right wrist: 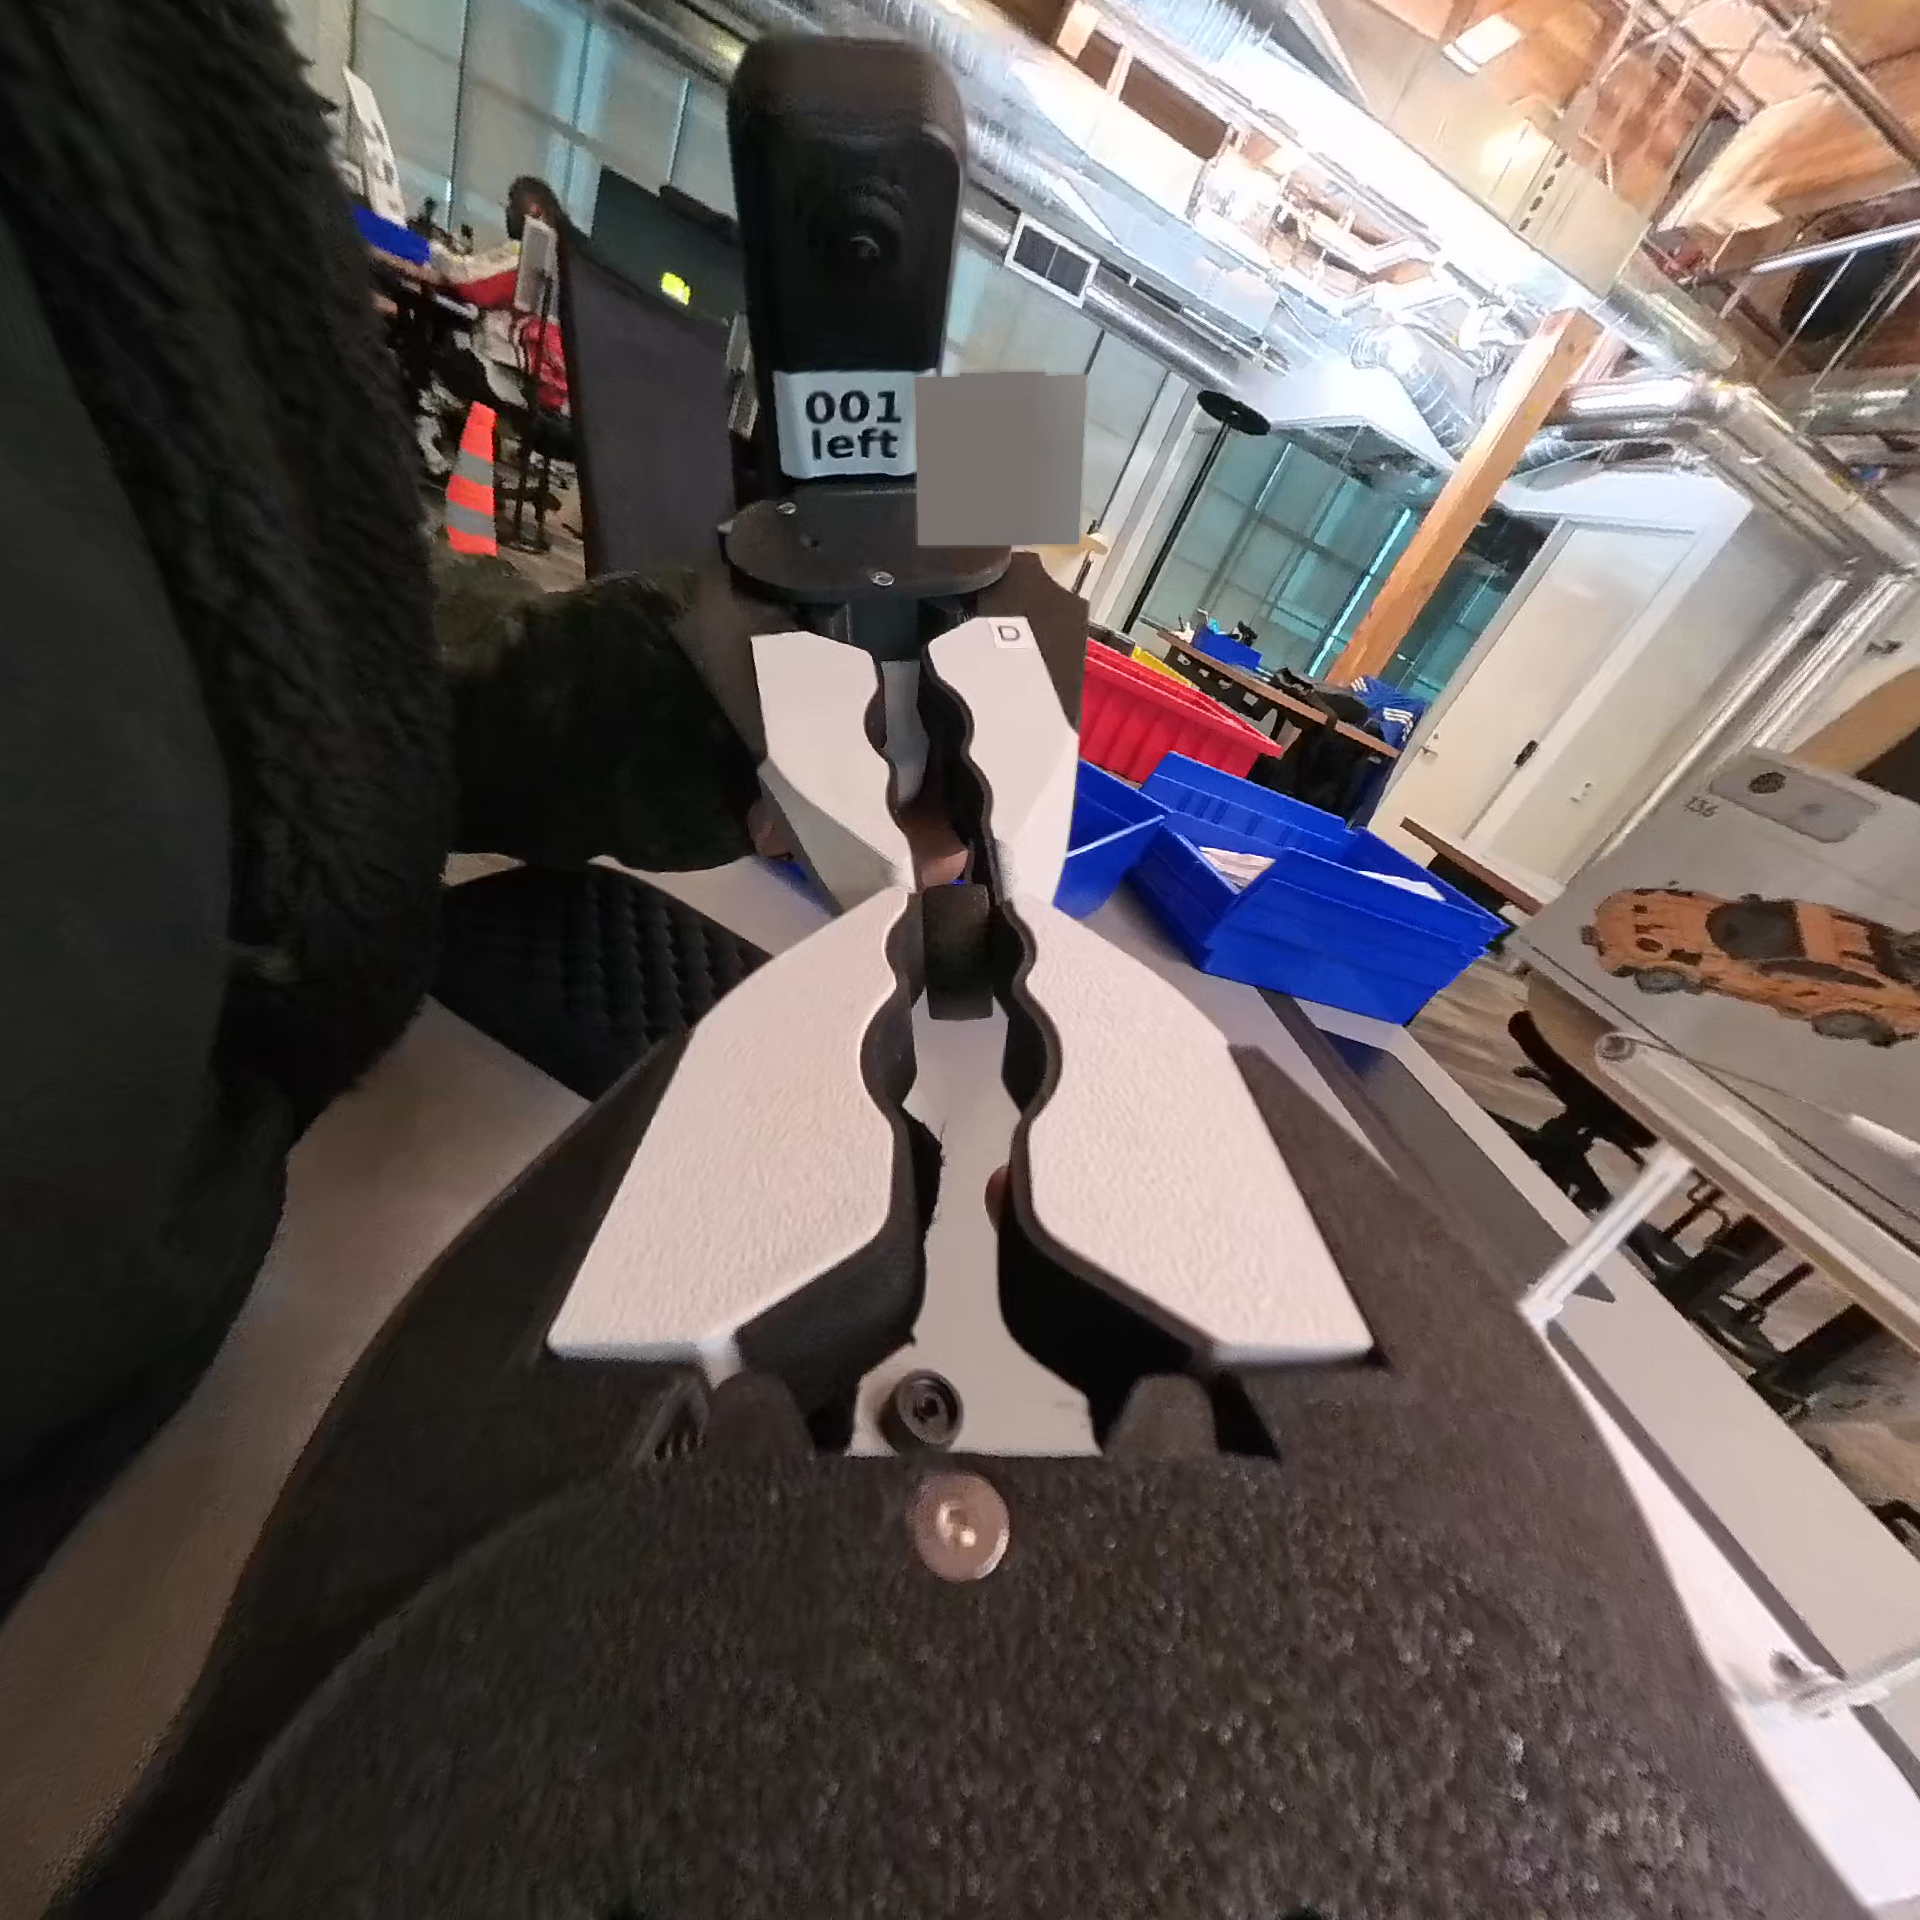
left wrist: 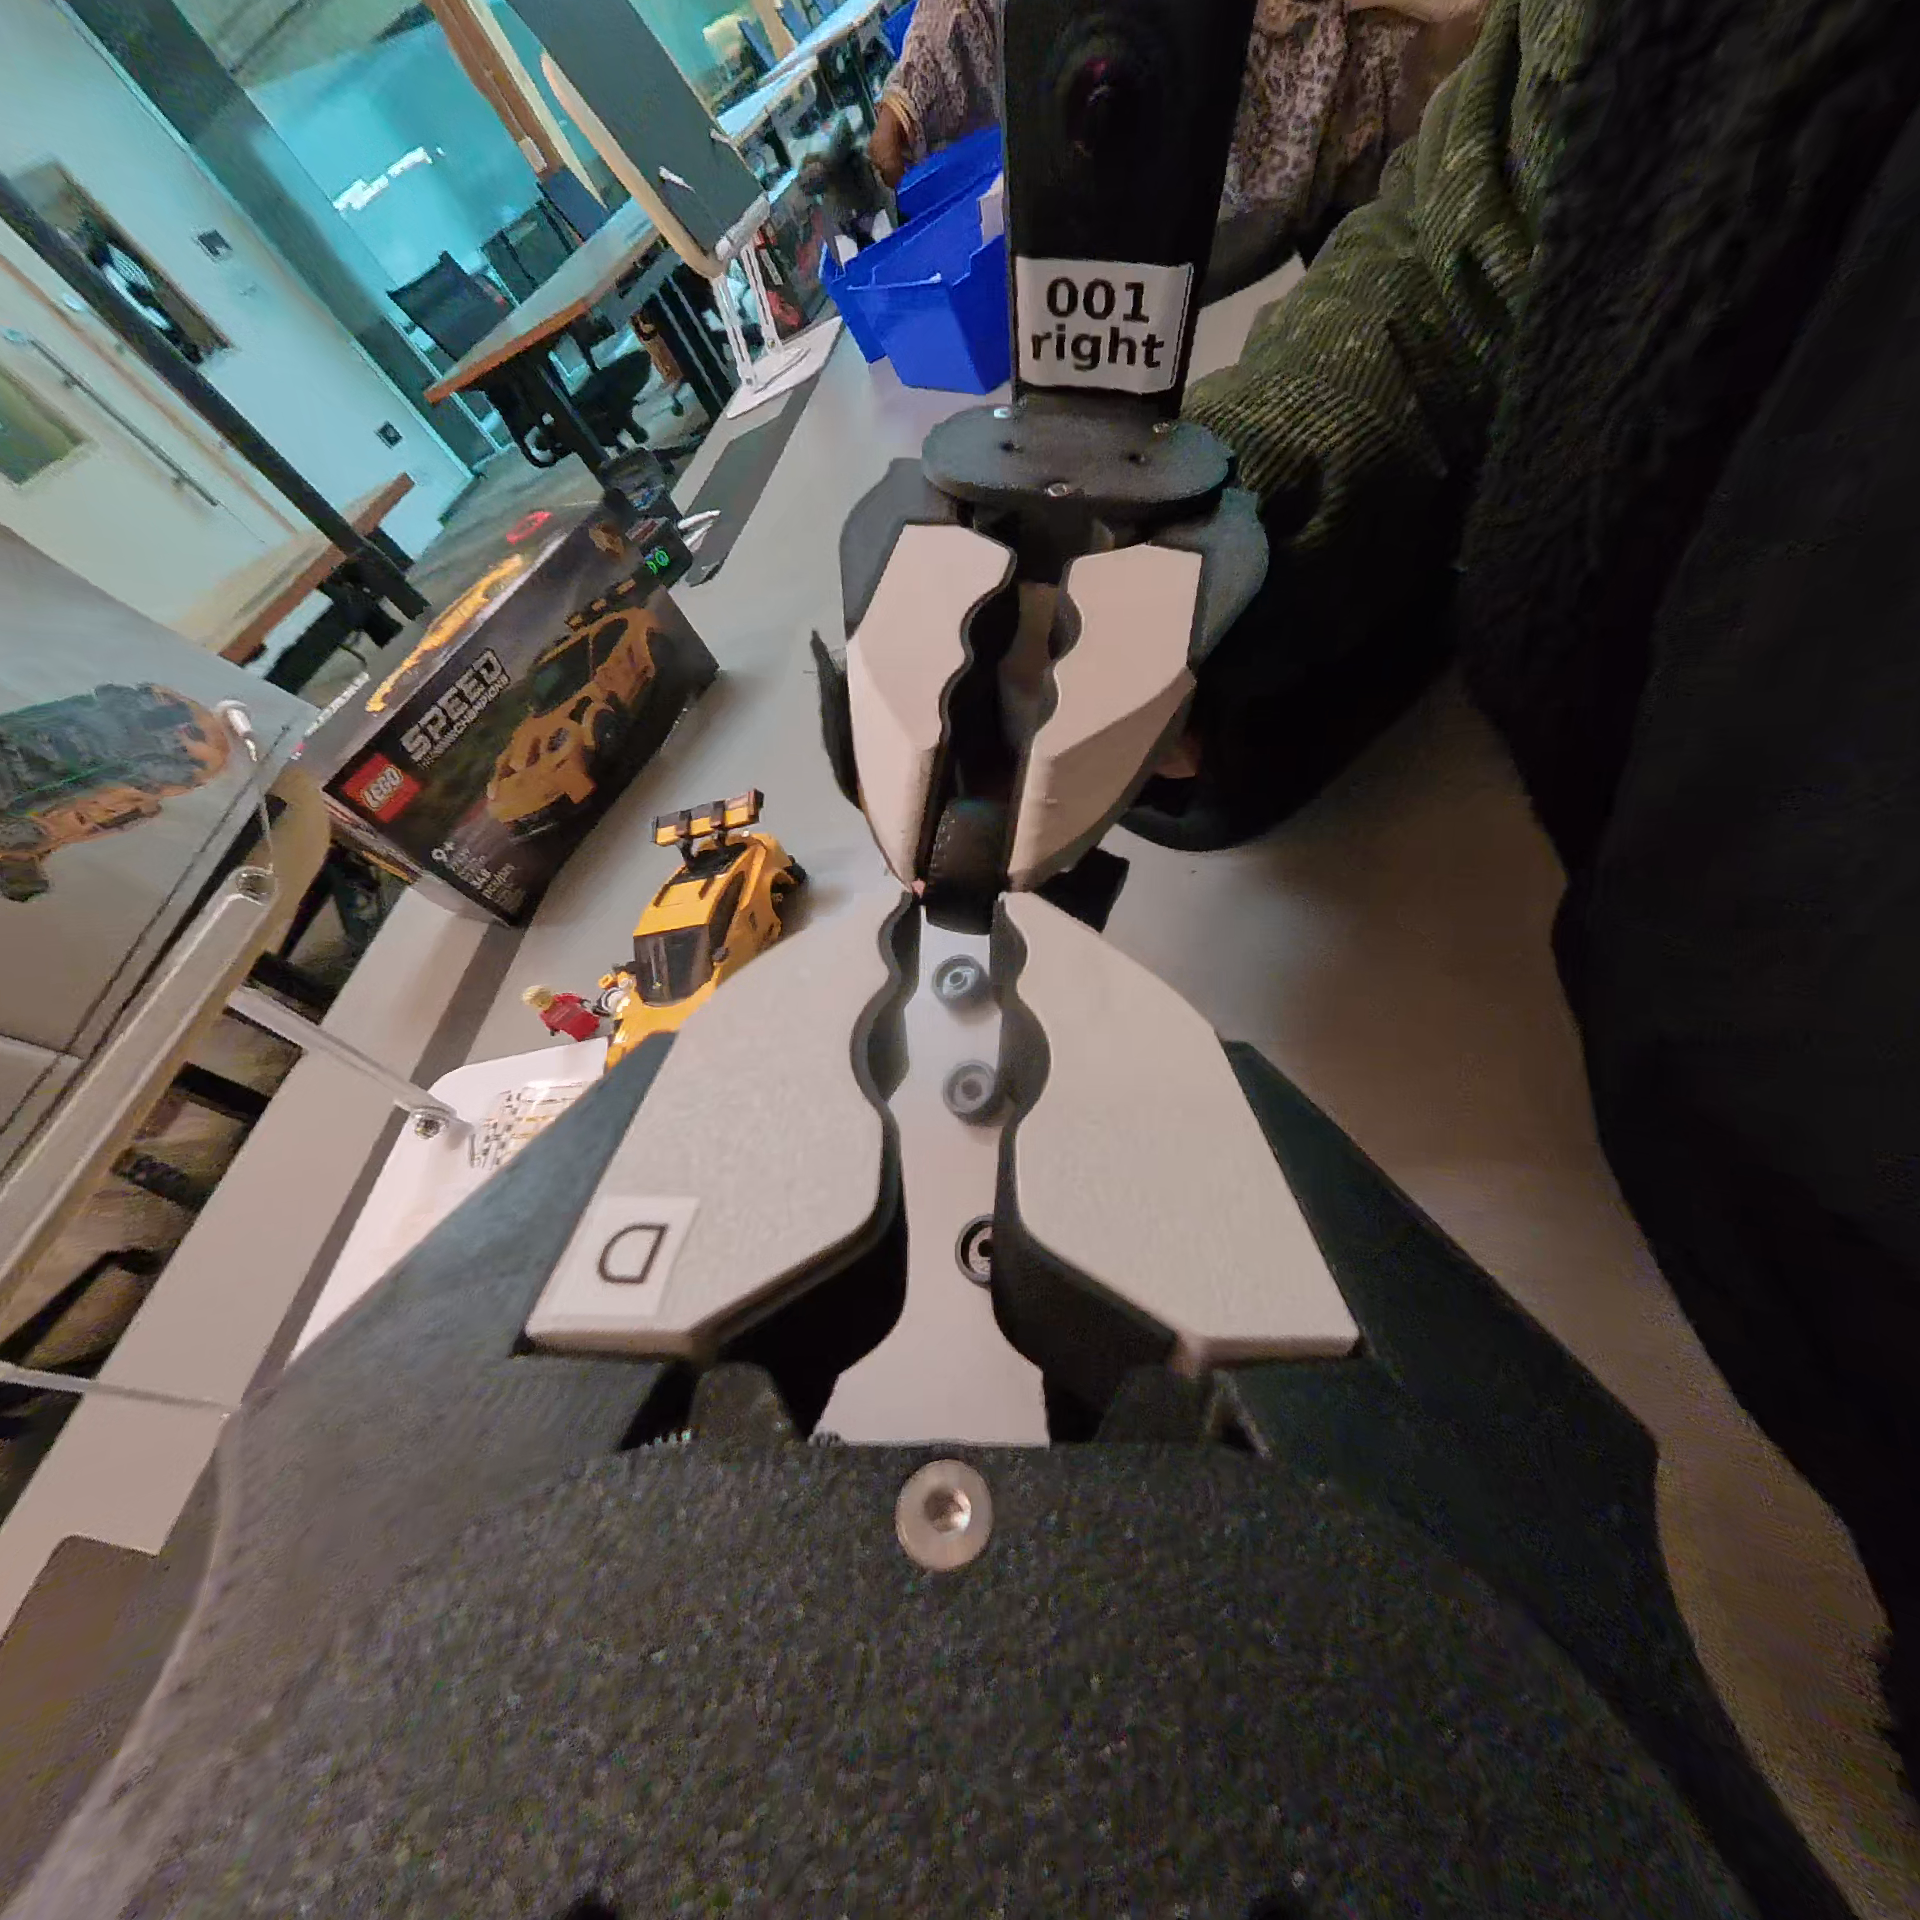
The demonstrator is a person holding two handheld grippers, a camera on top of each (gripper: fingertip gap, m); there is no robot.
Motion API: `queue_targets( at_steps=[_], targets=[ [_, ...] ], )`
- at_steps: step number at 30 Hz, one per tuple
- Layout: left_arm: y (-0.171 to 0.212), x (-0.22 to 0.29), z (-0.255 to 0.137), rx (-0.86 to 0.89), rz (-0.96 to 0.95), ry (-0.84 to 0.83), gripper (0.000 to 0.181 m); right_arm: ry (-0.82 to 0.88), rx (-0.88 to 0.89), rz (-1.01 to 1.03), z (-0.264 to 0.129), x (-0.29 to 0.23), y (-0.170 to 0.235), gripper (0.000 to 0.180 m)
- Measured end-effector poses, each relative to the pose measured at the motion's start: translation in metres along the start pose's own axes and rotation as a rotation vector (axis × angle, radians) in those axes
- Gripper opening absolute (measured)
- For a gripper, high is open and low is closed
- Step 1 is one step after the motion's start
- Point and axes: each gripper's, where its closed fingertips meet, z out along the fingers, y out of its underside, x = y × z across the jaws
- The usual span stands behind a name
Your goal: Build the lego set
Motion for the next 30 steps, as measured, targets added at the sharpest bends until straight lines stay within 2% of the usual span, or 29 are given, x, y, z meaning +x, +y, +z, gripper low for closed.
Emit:
queue_targets(
  at_steps=[12,19,21,26,30],
  targets=[
    [0.003,0.007,-0.002,0.049,0.006,-0.025,0.011,-0.019,-0.005,0.01,0.002,-0.007,0.003,0.012],
    [0.005,-0.008,0.001,0.106,-0.009,-0.104,0.011,0.072,0.003,-0.099,0.0,0.008,0.004,0.012],
    [0.009,-0.009,0.002,0.136,-0.12,-0.047,0.02,0.086,0.002,-0.128,-0.002,0.01,0.004,0.012],
    [0.003,-0.013,-0.008,0.324,-0.641,0.245,0.033,0.105,-0.038,-0.271,-0.005,0.01,0.012,0.011],
    [0.0,0.001,0.005,0.318,-0.773,0.368,0.037,0.095,-0.068,-0.388,0.0,0.001,0.018,0.011]
  ],
)
